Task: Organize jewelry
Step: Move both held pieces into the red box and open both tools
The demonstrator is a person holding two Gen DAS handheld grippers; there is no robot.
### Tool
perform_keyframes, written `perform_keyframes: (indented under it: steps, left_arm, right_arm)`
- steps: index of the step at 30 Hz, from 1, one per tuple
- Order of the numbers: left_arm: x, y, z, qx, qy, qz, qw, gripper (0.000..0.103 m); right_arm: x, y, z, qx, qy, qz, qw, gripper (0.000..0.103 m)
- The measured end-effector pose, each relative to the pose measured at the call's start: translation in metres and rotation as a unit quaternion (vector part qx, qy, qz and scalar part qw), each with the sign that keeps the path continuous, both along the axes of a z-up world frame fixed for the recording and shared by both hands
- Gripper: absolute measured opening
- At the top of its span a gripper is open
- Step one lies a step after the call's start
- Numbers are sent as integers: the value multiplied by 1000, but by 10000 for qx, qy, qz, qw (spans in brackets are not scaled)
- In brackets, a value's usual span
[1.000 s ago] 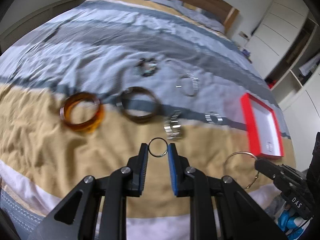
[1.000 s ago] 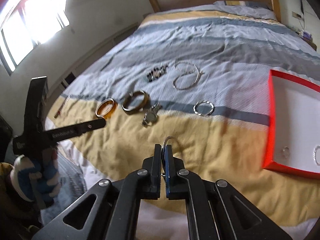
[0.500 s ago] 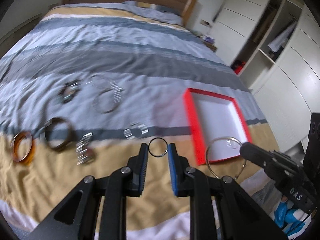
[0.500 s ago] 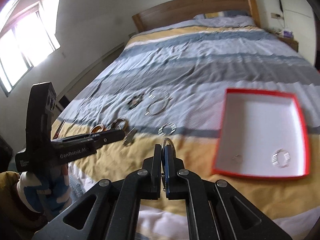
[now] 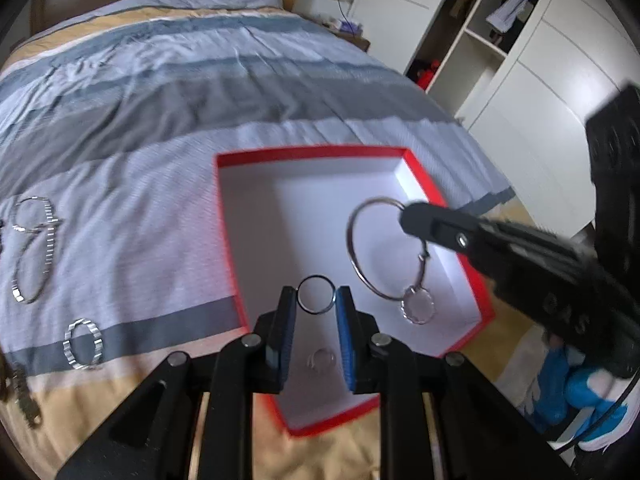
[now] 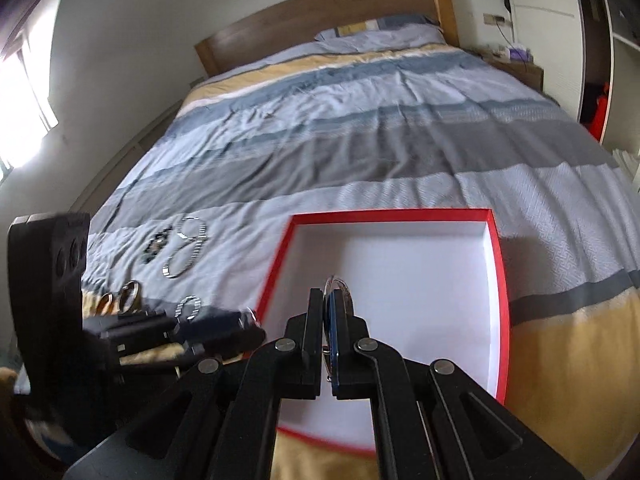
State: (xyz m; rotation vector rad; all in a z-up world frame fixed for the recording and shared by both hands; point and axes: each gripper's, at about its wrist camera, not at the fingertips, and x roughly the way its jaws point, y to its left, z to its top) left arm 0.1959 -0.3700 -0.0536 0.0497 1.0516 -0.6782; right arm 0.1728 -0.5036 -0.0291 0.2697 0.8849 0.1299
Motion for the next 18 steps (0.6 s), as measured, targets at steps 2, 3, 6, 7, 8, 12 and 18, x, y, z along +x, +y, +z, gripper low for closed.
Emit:
perform_keyframes:
  steps: [2,3,6,7,8,12,18]
  left_arm:
    - [4,-7,-11,92,21,-12,10000,19]
    - [5,-11,-16,133,24,-13,9999,19]
    - [10,-17,-28,227,29,-34,9997,19]
    - [11,-18,-30,246,18,-44,9997,19]
    - [11,-19,-32,263,-11,-56,9996,19]
    - [9,-25,-35,400,-216,-128,9989,19]
    - [4,-29,-38,675,-487,-220,9963,20]
  right_arm:
    - [8,-9,-10,-23,71,-52,10000,3]
    - [11,-15,-15,-52,107,-98,9999,3]
    - [19,-37,-23,-78,93,-300,9995,3]
    - [21,-43,-26,-82,113,-350,9993,3]
    - [22,-49,-31,-105,159,-406,9990,3]
    - [24,-63,-48,-166,372,-452,9981,3]
    - [18,-65,-59,-342,469,-450,9973,4]
